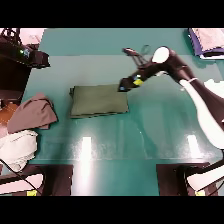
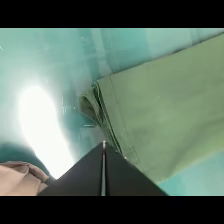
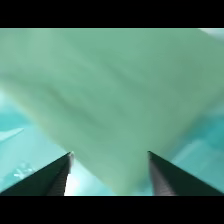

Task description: Fold the shirts.

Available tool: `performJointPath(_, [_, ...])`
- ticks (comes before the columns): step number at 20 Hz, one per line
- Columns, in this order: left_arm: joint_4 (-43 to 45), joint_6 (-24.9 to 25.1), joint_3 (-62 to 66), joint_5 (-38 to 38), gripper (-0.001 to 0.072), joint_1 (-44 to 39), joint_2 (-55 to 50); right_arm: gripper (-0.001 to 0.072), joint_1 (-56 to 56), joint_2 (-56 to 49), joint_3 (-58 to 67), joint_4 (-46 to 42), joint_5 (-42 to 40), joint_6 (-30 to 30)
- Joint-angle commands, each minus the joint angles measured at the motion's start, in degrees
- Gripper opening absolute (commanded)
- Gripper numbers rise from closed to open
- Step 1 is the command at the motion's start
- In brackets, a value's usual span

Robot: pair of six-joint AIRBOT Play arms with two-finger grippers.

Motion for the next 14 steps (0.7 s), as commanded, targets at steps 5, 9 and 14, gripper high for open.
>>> performJointPath(5, [-2.91,-0.02,-1.99,0.39,0.0027,-0.02,0.04,0.0698,-10.05,-0.39,-15.78,14.36,-9.64,2.36])
performJointPath(9, [-3.37,0.00,-1.99,0.39,0.0027,-0.02,0.04,0.0696,-5.44,-6.82,-12.61,18.21,-9.68,2.34])
performJointPath(14, [-3.50,0.00,-1.99,0.33,0.0027,-0.02,0.04,0.0592,1.22,-14.10,-7.32,27.71,-10.14,-0.55])
